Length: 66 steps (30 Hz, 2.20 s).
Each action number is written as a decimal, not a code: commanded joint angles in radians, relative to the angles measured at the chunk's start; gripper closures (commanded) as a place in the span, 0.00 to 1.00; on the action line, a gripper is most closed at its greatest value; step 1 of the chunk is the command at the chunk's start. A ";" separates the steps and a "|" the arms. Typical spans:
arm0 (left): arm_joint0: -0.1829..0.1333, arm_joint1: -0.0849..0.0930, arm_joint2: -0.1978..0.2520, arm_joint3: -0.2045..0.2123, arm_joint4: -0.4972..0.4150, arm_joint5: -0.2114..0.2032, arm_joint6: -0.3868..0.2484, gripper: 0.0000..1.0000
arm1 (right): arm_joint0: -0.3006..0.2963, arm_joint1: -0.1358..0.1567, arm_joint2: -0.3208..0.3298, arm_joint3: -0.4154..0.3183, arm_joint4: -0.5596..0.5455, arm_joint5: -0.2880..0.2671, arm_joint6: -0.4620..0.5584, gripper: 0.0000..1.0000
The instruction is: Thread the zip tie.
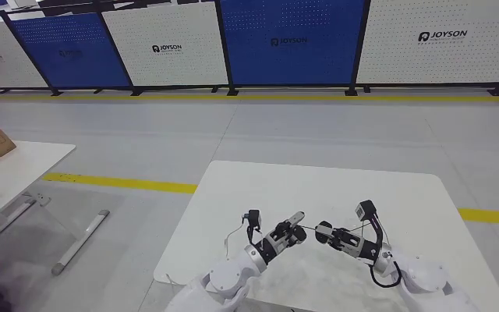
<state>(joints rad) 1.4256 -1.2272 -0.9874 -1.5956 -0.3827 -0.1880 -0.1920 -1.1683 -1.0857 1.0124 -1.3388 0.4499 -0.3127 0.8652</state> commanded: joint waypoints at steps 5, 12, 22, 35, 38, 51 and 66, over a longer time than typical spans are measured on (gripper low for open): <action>0.004 0.000 0.005 -0.007 0.022 0.007 -0.014 0.98 | 0.000 0.000 0.000 0.000 0.000 0.000 0.000 1.00; 0.008 0.001 0.002 -0.011 0.022 0.010 -0.024 0.96 | 0.000 0.000 0.000 0.000 0.000 0.000 0.000 1.00; 0.007 -0.001 0.005 -0.014 0.039 0.015 -0.022 1.00 | 0.000 0.000 0.000 0.000 0.000 0.000 0.000 1.00; 0.020 -0.001 -0.008 -0.029 0.024 0.020 -0.005 1.00 | -0.018 0.001 0.012 -0.029 -0.010 0.013 -0.008 0.64; 0.028 0.002 -0.025 -0.043 0.006 0.030 -0.016 1.00 | -0.029 0.004 0.029 -0.036 -0.010 0.008 -0.005 0.00; 0.104 0.026 -0.125 -0.095 0.053 0.073 0.002 1.00 | -0.128 0.028 0.175 -0.062 0.054 -0.027 0.021 0.00; 0.094 0.022 -0.110 -0.095 0.070 0.121 0.038 1.00 | -0.140 0.030 0.183 -0.075 0.030 -0.024 0.014 0.00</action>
<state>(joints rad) 1.5215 -1.2045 -1.0987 -1.6916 -0.3106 -0.0742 -0.1592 -1.3063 -1.0560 1.1964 -1.4077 0.4987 -0.3384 0.8869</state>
